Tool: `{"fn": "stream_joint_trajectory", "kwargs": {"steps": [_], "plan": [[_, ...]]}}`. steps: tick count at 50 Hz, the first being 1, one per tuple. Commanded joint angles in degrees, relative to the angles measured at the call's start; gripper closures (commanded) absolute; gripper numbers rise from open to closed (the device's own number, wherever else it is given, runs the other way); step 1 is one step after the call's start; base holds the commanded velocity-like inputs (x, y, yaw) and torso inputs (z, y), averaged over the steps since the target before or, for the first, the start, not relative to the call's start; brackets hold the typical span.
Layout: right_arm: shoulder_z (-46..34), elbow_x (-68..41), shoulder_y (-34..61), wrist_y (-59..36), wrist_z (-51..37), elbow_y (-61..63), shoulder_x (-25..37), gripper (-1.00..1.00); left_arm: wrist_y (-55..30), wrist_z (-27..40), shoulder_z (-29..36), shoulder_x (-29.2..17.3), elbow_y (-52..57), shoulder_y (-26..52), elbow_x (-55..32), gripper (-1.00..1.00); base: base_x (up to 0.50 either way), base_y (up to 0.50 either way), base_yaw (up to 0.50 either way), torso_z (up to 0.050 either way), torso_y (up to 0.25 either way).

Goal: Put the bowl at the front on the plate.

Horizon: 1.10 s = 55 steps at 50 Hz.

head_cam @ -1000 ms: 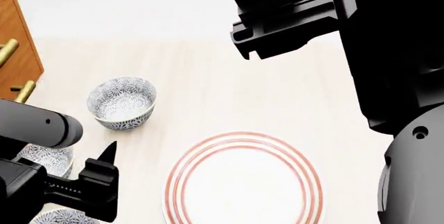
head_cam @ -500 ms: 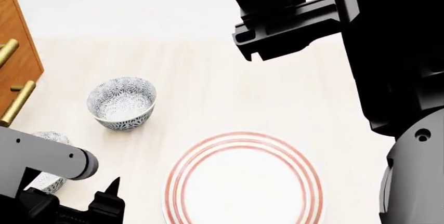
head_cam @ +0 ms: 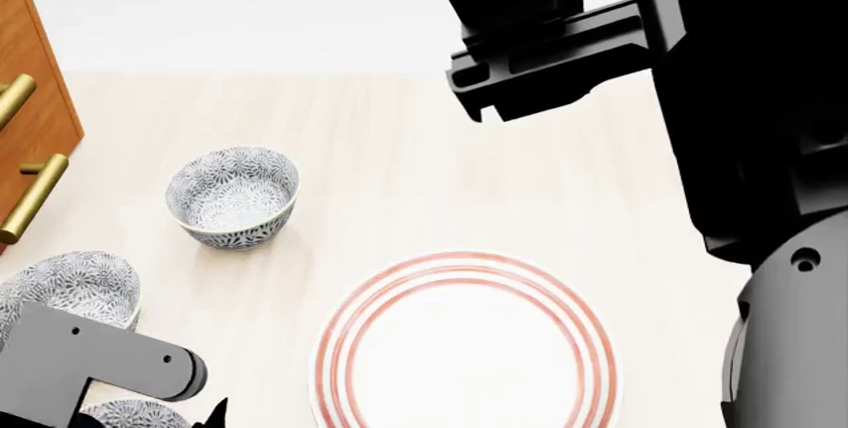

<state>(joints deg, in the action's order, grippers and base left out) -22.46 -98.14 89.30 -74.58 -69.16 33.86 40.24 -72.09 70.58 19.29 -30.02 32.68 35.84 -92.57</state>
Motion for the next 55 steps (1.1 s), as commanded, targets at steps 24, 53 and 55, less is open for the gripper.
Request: {"fn": "stream_joint_trajectory", "kwargs": {"steps": [24,53,55], "plan": [[-0.91,2.01,-0.42,1.39,1.87,0.1,0.46,-1.0,2.35,-9.79,5.9,-0.89,-1.96,-8.6,14.08,-1.0,0.0,0.0,0.0,0.0,0.0],[-1.68,3.58,-1.08,2.52,3.11,0.3,0.82,-1.0,5.27,-13.33,9.36,-1.6,-4.35,-11.81,20.39,-1.0,0.0,0.0,0.0,0.0,0.0],[-1.78,3.74,-1.05,2.52,3.27,0.27,0.84,-1.0,5.29,-13.41,9.48,-1.61,-4.37,-11.9,20.36,-1.0,0.0,0.0,0.0,0.0,0.0]]}}
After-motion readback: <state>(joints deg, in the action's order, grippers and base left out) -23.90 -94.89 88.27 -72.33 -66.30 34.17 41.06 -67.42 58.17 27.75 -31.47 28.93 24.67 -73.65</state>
